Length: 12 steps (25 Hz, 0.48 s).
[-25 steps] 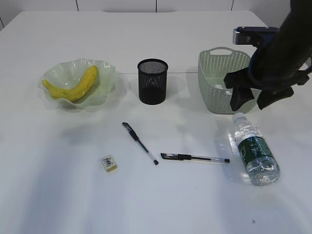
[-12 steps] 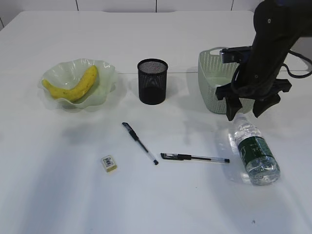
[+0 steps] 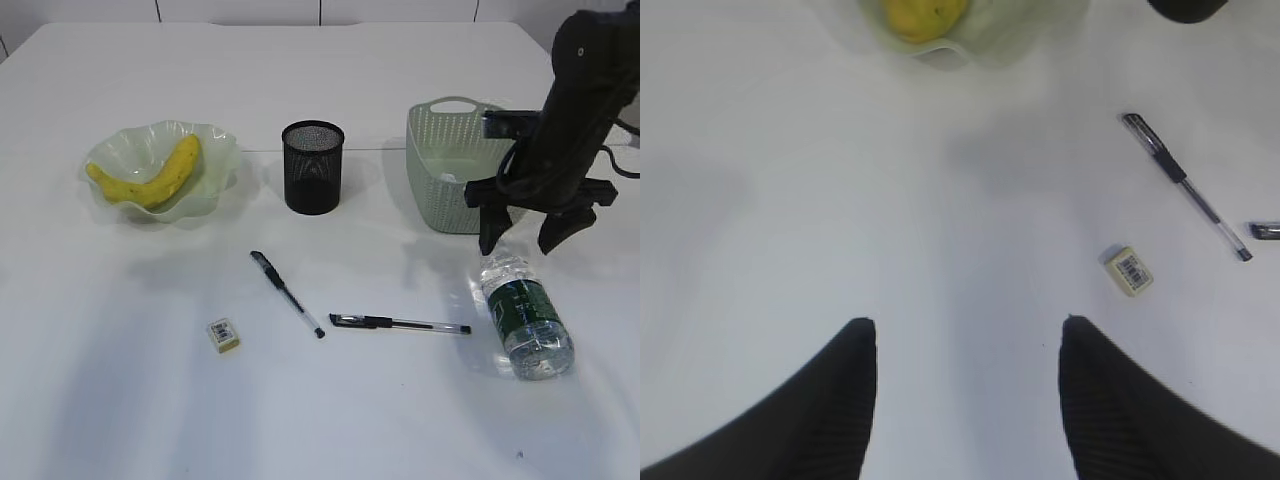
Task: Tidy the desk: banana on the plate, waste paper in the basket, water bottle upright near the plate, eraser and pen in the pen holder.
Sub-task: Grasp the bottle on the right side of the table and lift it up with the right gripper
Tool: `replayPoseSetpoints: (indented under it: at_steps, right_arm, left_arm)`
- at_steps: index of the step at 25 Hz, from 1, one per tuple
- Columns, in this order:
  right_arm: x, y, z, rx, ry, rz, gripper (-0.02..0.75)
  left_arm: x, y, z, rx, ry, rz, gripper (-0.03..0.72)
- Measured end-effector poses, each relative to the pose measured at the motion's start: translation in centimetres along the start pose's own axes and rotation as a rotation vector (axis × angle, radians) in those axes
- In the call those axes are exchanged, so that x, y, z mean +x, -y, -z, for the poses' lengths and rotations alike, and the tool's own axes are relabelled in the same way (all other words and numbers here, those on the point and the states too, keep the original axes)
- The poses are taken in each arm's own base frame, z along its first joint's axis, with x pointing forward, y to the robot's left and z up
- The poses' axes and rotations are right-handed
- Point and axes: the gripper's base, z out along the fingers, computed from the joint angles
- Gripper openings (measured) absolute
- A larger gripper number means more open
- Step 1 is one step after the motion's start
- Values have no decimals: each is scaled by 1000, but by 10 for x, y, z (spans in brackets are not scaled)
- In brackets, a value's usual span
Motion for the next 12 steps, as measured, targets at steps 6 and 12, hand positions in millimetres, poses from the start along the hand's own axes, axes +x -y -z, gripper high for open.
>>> replayPoseSetpoints:
  at_steps: [6,12]
  right_arm:
    - [0,-1,-16,-10,-47,-4,590]
    - [0,-2,-18,-18,-48,8,590]
  left_arm:
    - [0,-1,0,-7,4,-5,412]
    - [0,-1,0,-9,-4,-6,412]
